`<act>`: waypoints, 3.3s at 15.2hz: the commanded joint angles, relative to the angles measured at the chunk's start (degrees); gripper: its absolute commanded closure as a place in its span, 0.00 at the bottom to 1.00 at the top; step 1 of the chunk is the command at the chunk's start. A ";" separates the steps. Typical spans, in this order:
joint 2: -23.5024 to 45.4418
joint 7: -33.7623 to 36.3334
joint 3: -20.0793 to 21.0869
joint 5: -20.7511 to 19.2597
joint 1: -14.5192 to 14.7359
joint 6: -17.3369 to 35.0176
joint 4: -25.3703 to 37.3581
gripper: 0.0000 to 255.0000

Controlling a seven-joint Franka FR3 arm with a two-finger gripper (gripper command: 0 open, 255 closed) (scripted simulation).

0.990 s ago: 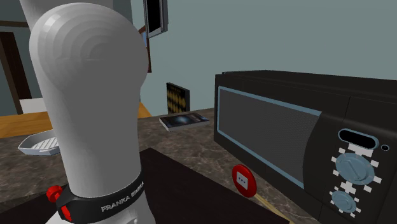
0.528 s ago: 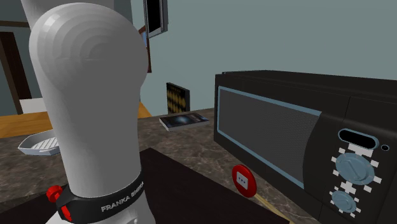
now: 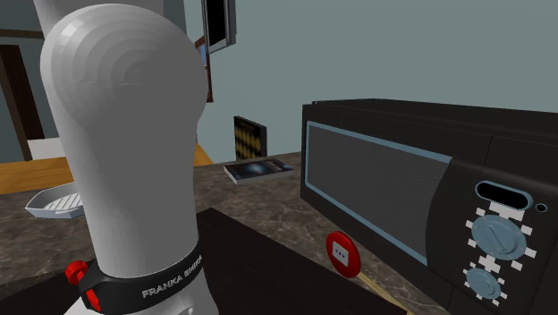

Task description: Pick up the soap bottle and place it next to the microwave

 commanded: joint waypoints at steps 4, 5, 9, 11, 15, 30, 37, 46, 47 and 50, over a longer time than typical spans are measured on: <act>1.85 -1.14 -0.19 1.53 -0.27 3.66 -2.43 1.00; 2.30 -1.41 -0.20 1.91 -0.34 4.40 -2.88 1.00; 4.24 -2.62 -0.16 3.61 -0.67 7.31 -4.59 1.00; 5.30 -3.30 -0.08 4.58 -0.88 8.74 -5.36 1.00; 7.59 -4.81 0.30 6.74 -1.42 11.54 -6.74 1.00; 17.39 -11.54 4.34 16.68 -5.17 21.05 -9.94 1.00; 22.18 -14.77 7.51 21.61 -7.71 24.94 -10.35 1.00; 23.76 -15.80 8.69 23.20 -8.64 26.17 -10.34 1.00; 23.76 -15.80 8.69 23.20 -8.64 26.17 -10.34 1.00; 23.75 -15.79 8.69 23.20 -8.63 26.18 -10.35 0.00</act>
